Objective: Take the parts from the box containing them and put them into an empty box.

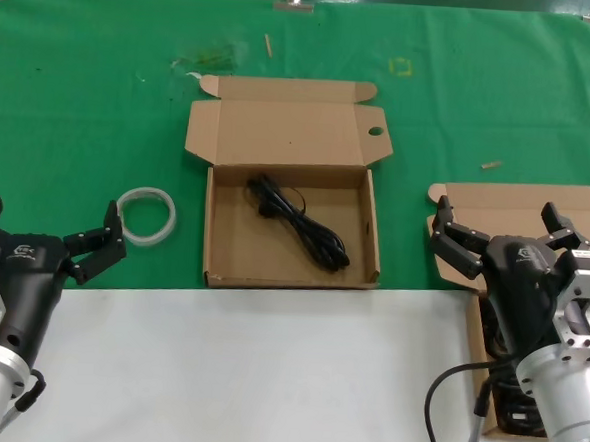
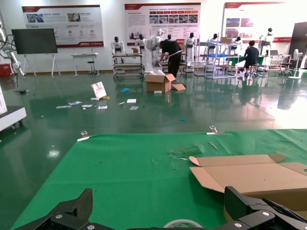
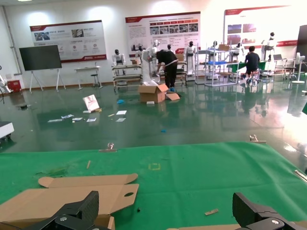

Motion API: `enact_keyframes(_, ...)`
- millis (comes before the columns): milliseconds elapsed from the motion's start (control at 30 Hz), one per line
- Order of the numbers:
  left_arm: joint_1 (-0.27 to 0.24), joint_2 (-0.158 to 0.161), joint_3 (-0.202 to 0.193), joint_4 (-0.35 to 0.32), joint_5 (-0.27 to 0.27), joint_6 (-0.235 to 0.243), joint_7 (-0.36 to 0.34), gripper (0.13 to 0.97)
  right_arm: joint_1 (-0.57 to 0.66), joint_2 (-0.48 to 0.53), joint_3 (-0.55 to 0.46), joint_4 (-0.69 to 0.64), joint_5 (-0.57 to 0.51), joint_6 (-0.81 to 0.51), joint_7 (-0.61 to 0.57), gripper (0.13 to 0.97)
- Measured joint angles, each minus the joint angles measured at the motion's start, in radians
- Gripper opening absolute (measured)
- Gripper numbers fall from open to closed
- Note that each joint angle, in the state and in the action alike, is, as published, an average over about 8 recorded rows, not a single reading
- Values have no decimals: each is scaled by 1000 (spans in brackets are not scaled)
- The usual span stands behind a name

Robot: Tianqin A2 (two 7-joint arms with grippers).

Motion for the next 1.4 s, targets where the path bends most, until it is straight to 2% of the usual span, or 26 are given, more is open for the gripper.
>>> enact_keyframes(1400,0,0,0,0,0,0,0,966,0,0,0,0,0,0,0,966)
